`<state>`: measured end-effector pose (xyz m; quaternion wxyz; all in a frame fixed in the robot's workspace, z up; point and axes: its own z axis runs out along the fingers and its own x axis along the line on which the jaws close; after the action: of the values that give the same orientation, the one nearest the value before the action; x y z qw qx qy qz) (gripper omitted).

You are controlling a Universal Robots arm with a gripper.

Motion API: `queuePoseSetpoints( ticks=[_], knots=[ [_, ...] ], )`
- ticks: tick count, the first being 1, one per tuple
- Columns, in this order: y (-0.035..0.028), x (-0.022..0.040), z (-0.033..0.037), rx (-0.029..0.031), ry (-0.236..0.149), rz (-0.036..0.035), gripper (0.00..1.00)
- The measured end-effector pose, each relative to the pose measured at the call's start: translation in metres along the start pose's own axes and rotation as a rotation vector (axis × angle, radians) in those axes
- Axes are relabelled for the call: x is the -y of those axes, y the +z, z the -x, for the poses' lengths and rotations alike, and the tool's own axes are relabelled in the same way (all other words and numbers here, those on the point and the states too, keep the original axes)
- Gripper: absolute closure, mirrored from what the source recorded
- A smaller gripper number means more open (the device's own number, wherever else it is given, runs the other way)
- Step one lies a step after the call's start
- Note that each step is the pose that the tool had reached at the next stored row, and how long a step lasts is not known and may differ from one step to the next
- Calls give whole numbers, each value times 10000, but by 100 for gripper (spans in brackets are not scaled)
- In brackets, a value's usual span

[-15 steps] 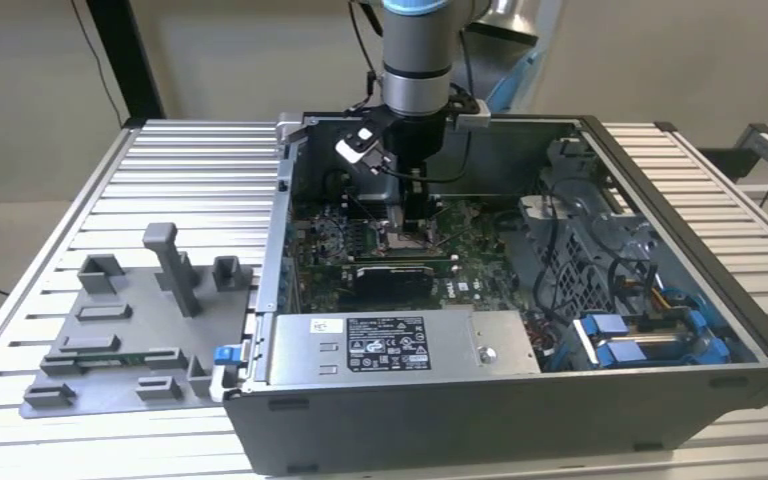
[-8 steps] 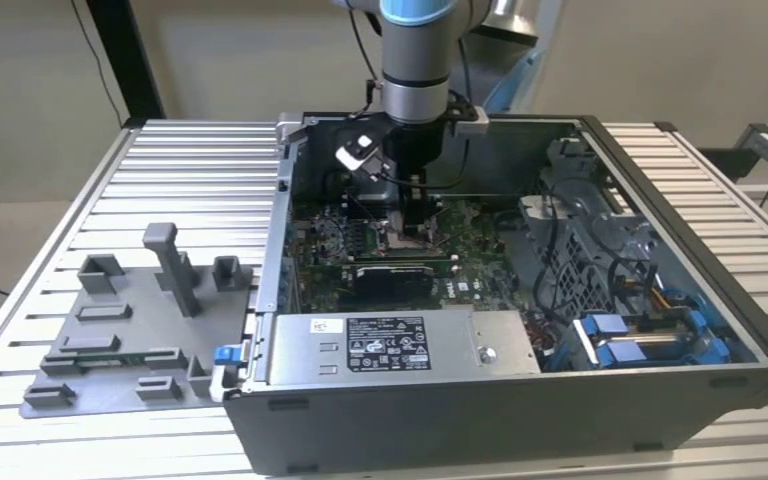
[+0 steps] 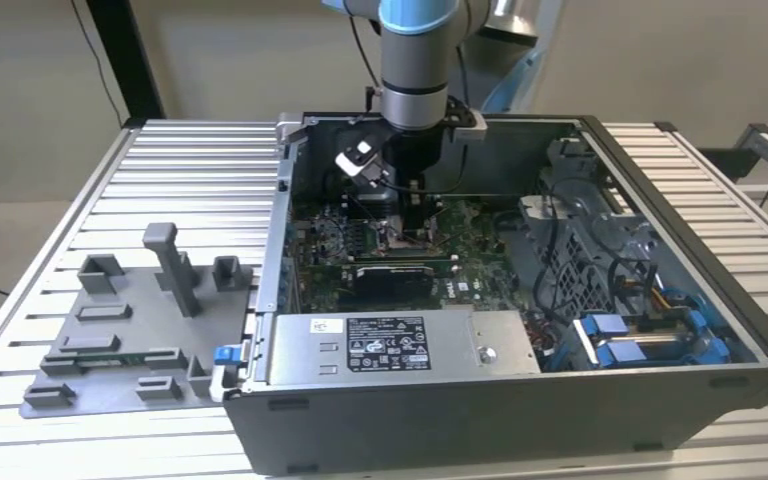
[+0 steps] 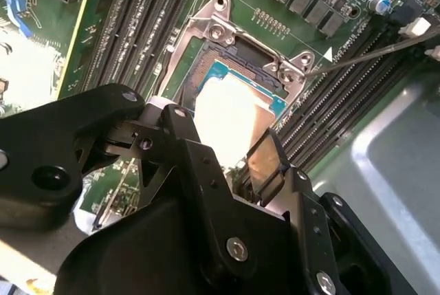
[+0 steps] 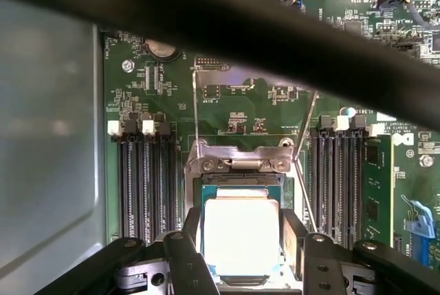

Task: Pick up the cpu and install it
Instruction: 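Place the cpu into insertion slot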

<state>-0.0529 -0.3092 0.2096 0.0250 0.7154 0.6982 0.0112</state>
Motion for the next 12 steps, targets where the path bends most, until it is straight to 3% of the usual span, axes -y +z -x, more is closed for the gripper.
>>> queuePoseSetpoints(
  ticks=[12],
  knots=[
    [58, 5, 8, 1, 0, 0, 100]
  ],
)
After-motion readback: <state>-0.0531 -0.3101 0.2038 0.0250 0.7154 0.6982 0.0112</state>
